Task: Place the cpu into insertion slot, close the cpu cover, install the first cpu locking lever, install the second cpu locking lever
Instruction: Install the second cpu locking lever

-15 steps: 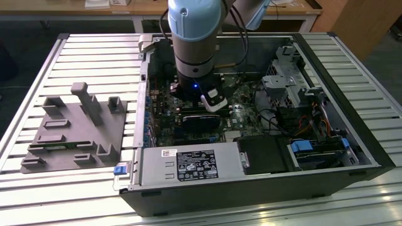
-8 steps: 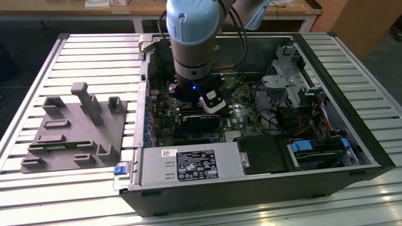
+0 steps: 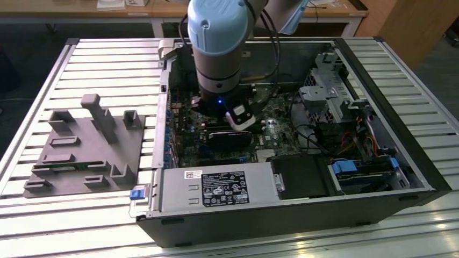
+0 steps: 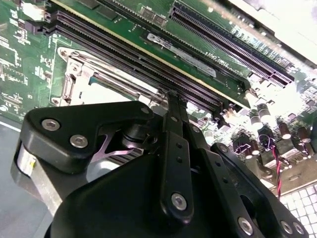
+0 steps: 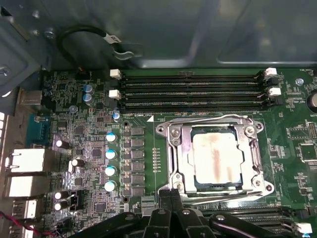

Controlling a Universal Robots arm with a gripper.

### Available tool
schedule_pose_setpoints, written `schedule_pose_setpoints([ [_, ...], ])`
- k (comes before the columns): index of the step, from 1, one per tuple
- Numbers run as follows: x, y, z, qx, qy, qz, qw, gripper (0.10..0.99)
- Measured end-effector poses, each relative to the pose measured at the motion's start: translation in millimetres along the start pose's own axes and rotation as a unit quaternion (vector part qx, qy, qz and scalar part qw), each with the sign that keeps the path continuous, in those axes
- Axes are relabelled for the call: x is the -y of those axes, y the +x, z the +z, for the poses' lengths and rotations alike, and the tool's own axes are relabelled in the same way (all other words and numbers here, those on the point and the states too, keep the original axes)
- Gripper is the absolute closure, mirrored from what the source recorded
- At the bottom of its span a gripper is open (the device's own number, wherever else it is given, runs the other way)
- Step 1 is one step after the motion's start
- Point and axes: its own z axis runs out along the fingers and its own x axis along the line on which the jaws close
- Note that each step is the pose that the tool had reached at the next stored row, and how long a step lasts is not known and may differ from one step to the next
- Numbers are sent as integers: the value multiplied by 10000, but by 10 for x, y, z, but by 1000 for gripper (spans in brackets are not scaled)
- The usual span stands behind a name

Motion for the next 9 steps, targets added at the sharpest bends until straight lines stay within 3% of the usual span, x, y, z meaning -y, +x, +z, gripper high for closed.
schedule_pose_setpoints([
  [9, 14, 30, 42, -3, -30, -5, 10000, 980],
])
